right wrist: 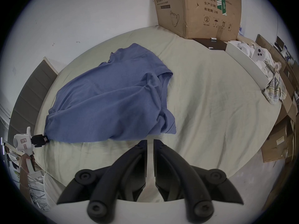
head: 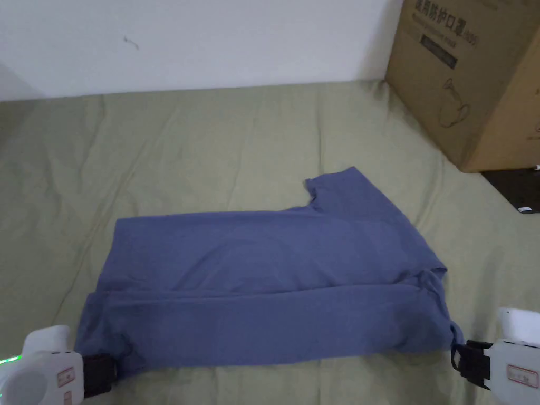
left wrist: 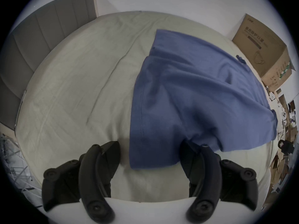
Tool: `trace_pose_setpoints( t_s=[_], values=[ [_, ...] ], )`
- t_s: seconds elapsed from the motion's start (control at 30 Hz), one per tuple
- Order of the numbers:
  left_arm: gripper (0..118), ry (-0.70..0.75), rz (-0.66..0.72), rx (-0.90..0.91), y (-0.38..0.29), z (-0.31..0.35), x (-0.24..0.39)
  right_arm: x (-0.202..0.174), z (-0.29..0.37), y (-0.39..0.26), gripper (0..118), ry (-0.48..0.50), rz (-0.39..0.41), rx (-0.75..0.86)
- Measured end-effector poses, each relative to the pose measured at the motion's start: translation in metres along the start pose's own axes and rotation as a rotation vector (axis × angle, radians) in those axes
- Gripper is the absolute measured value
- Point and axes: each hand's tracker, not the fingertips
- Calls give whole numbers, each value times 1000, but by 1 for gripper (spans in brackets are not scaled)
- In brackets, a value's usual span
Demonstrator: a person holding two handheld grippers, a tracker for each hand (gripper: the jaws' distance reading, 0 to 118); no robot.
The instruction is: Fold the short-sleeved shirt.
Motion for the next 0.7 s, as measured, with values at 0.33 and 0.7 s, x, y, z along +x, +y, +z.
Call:
trace_pose_setpoints(
  t_s=[0.33, 0.7],
  values=[
    [7, -11, -15, 18, 14, 25, 5, 13, -56, 43, 88, 5, 17, -39],
    [7, -38, -44, 37, 19, 42, 5, 14, -71, 50, 10, 44, -47, -95]
  ],
)
